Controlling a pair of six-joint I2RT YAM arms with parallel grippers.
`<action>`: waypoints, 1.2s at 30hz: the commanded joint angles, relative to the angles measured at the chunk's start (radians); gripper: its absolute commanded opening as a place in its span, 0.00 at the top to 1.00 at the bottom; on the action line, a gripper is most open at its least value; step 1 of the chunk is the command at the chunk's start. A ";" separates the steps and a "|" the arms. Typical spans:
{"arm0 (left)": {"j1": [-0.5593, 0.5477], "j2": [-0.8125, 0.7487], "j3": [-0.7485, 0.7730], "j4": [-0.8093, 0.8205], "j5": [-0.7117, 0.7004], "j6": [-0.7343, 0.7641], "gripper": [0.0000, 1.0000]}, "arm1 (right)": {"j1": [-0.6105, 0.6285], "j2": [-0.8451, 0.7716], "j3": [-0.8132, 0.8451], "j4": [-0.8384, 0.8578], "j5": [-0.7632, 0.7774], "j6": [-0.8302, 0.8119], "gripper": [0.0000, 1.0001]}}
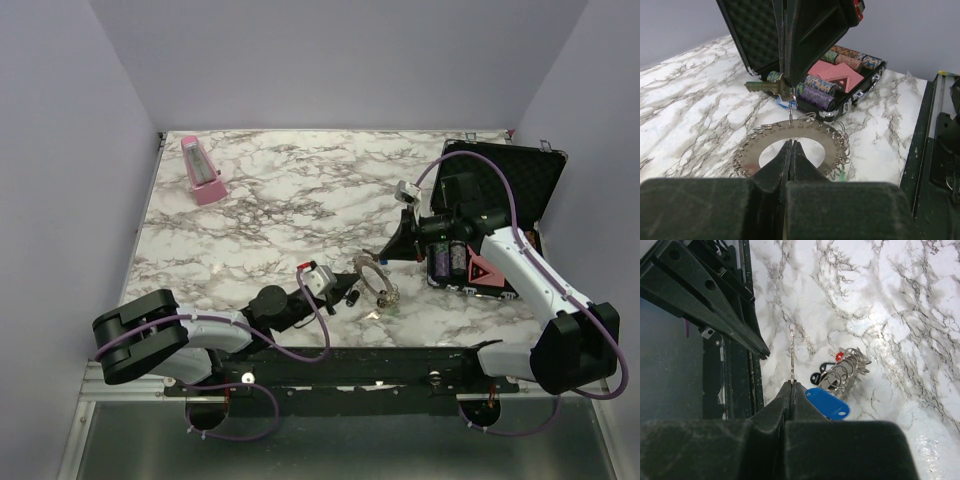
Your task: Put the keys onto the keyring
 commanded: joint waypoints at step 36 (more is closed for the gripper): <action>-0.003 0.091 0.176 -0.144 0.017 0.090 0.60 | -0.007 -0.034 0.011 -0.030 -0.116 -0.039 1.00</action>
